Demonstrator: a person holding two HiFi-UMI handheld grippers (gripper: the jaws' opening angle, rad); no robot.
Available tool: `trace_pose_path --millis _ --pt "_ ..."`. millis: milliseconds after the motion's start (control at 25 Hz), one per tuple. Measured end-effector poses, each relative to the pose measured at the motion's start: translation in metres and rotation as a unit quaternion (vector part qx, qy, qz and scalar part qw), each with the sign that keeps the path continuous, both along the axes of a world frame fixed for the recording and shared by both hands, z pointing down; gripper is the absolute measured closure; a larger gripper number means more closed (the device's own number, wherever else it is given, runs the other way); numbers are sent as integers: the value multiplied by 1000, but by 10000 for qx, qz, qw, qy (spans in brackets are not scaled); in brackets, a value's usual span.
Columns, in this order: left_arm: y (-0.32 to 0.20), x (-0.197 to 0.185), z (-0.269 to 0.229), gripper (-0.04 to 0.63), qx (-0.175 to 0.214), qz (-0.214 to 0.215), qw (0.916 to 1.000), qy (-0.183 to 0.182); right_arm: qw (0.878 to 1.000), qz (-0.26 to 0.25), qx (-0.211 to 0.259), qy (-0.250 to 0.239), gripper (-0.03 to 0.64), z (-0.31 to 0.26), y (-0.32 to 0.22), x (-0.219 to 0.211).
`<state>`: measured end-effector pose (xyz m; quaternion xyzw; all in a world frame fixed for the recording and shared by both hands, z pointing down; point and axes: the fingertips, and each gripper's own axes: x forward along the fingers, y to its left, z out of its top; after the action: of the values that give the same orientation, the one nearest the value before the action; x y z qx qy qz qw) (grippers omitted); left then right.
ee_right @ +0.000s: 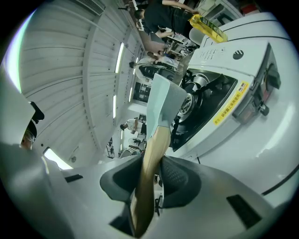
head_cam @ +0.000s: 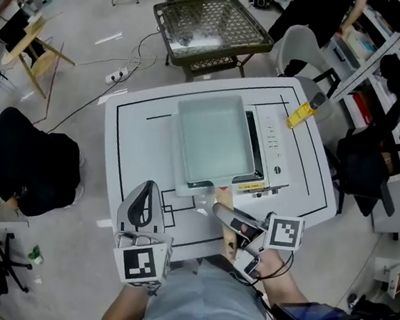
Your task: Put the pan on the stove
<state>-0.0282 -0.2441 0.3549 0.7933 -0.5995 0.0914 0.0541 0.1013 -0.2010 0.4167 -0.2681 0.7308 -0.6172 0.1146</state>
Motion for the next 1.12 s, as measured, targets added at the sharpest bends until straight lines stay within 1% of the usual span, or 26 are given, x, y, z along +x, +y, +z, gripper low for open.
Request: trace_pose_path --millis 240,520,920,1120 --pt "-8 19 3 577 -38 133 9999 17 9999 94 -58 22 480 5 -3 20" --pt "-13 33 11 577 -72 196 9998 12 9998 130 -111 28 480 15 -7 36" --pt "-18 27 14 577 -155 104 9998 -5 9995 105 -303 -62 479 23 -13 38" --pt "-23 24 17 577 -178 83 9998 -8 9995 16 -310 -93 479 23 -18 38"
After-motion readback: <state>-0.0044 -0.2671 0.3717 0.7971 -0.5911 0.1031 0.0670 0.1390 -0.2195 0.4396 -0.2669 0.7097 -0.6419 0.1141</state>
